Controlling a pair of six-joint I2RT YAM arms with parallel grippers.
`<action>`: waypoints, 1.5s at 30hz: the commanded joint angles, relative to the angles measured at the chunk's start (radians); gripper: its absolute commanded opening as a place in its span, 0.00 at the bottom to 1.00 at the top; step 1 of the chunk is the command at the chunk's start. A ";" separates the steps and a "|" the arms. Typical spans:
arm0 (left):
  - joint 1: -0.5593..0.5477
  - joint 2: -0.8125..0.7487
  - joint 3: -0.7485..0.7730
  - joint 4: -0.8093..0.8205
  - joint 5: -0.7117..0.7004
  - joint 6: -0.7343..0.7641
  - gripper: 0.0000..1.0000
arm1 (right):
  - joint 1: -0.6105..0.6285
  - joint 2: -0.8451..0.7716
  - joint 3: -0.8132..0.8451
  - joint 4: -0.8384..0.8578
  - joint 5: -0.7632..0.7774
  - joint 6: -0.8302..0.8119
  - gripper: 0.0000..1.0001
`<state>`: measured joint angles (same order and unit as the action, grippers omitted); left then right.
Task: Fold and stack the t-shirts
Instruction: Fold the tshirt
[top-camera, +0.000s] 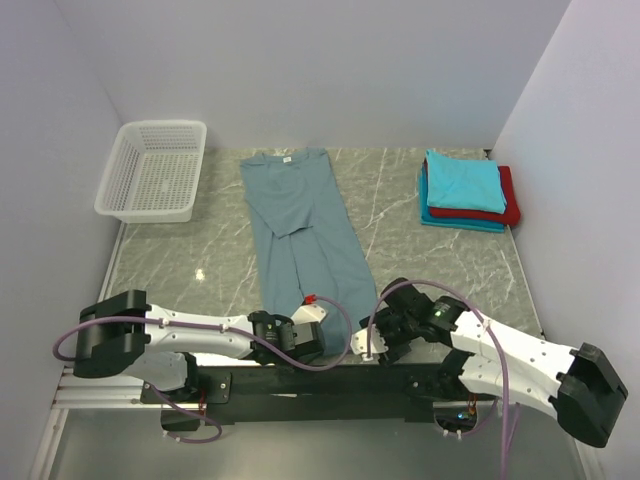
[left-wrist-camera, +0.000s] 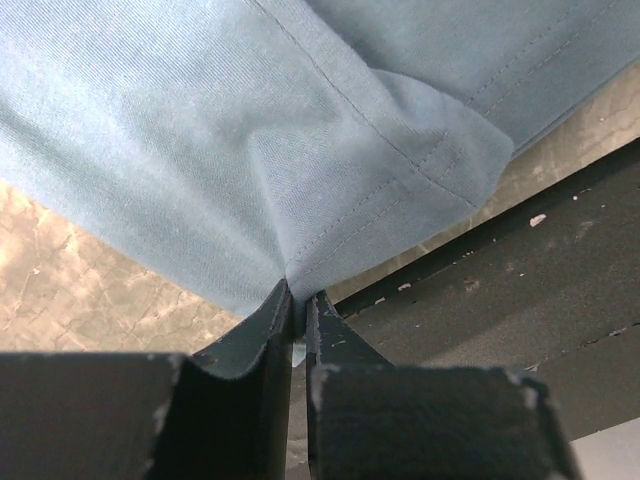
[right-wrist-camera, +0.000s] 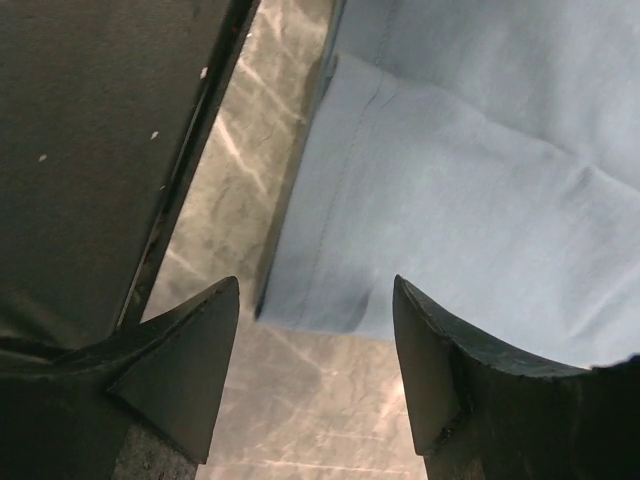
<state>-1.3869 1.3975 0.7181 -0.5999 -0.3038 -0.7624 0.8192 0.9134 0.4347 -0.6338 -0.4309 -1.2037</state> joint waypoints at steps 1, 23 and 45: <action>0.000 -0.029 -0.014 0.043 0.043 0.015 0.07 | 0.047 0.016 -0.011 0.100 0.053 0.026 0.69; 0.000 -0.137 -0.031 0.014 0.022 0.003 0.04 | 0.241 0.217 0.038 0.190 0.296 0.230 0.19; 0.345 -0.302 0.023 0.179 0.097 0.139 0.01 | -0.080 0.100 0.280 0.198 0.219 0.219 0.00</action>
<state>-1.1252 1.1255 0.6933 -0.5148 -0.2466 -0.6895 0.7944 0.9646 0.6308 -0.4999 -0.2062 -0.9661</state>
